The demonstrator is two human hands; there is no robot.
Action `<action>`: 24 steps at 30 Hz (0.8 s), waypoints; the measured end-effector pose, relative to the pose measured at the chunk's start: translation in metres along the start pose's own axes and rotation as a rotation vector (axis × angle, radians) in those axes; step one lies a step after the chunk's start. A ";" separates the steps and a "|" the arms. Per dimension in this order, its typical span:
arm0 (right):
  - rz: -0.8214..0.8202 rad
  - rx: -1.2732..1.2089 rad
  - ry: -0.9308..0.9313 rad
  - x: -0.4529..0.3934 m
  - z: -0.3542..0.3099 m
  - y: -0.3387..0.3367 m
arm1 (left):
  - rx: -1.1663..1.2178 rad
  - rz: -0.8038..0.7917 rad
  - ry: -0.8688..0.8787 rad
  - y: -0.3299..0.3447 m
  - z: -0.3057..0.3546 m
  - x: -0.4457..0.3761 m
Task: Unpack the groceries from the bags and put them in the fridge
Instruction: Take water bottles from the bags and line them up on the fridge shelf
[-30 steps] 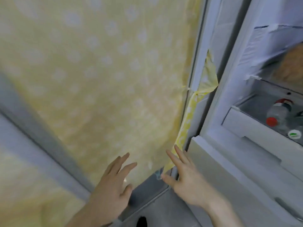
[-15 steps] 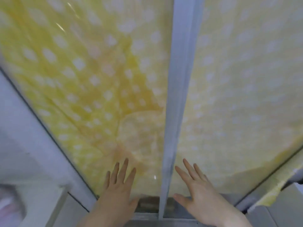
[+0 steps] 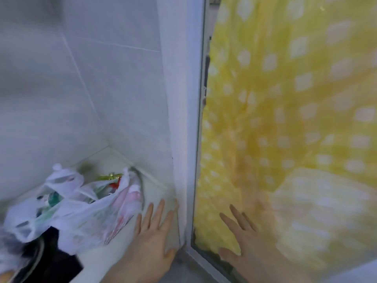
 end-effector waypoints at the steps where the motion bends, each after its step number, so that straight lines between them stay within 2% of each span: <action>1: -0.023 0.013 -0.046 -0.011 -0.014 -0.003 | 0.075 -0.027 -0.040 -0.006 -0.008 0.009; 2: -0.047 0.020 -0.091 -0.022 -0.027 -0.005 | 0.157 -0.048 -0.087 -0.009 -0.016 0.017; 4: -0.088 0.036 -0.185 -0.040 -0.054 -0.007 | 0.188 0.060 -0.241 -0.013 -0.038 0.027; 6: -0.109 0.053 -0.284 -0.060 -0.079 -0.006 | 0.238 0.095 -0.351 -0.011 -0.051 0.042; 9: -0.144 0.087 -0.432 -0.092 -0.116 0.001 | 0.216 -0.003 -0.470 0.000 -0.062 0.064; 11: -0.175 0.121 -0.523 -0.109 -0.138 0.007 | 0.218 0.049 -0.558 0.000 -0.069 0.080; 12: -0.196 0.130 -0.560 -0.115 -0.150 0.010 | 0.196 0.128 -0.616 0.000 -0.074 0.086; 13: -0.213 0.132 -0.594 -0.119 -0.160 0.013 | 0.263 0.165 -0.692 0.005 -0.077 0.094; 15: -0.223 0.102 -0.666 -0.125 -0.183 0.020 | 0.286 0.162 -0.793 0.007 -0.078 0.111; 19: -0.195 0.074 -0.797 -0.143 -0.229 0.034 | 0.363 0.204 -0.915 0.016 -0.091 0.142; 24: -0.228 0.081 -0.823 -0.172 -0.284 0.047 | 0.375 0.275 -0.980 0.027 -0.131 0.164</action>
Point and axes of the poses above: each hand's wrist, its own x-axis away from the middle knuckle, its own y-axis out of the palm, z = x × y, the point moved 5 cm from there along -x, towards the middle knuckle, and after that the axes turned 13 degrees about y, right-handed, at the moved point
